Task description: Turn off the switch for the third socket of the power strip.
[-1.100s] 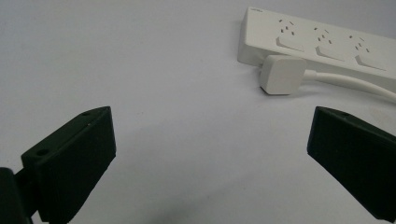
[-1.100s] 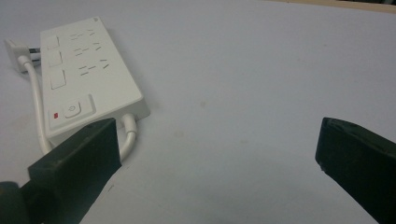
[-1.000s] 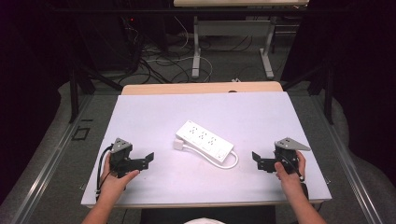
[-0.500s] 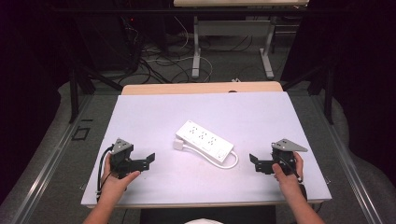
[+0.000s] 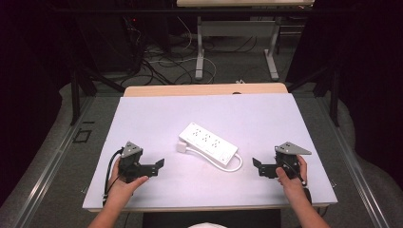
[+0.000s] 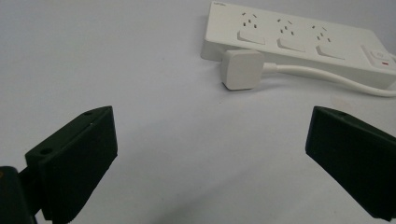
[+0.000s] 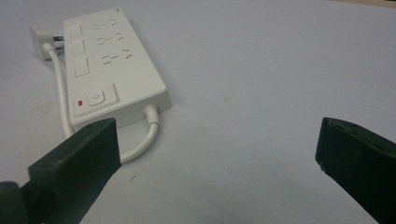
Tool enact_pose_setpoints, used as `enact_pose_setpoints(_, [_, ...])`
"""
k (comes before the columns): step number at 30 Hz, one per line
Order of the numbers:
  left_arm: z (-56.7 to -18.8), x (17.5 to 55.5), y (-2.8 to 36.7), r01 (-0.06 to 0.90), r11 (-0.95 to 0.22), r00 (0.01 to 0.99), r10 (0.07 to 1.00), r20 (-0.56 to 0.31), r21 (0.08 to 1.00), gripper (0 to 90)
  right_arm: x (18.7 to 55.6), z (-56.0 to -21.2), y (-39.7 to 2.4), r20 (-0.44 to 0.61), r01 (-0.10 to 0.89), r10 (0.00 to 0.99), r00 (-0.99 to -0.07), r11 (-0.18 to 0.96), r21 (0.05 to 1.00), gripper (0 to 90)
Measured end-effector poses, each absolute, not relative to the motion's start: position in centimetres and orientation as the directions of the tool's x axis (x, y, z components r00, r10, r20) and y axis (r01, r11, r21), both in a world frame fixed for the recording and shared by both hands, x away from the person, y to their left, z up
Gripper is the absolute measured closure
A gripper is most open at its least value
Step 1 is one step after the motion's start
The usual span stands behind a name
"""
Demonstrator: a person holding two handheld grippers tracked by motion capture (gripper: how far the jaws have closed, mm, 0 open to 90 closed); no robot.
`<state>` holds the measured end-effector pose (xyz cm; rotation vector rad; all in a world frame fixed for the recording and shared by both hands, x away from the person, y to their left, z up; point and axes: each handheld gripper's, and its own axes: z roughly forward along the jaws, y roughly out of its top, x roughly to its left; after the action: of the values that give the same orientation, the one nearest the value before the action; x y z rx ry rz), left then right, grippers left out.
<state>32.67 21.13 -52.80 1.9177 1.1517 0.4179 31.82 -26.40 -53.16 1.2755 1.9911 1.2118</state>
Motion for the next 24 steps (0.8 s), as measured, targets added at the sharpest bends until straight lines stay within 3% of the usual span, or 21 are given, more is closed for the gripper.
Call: enact_pose_setpoints(24, [-51.6,33.1,19.0,0.564,-0.321,0.577,0.813,-0.084,0.761,26.4,31.8,-53.5,-26.2,0.074,0.485,0.89,-0.45,0.174,0.857,0.0])
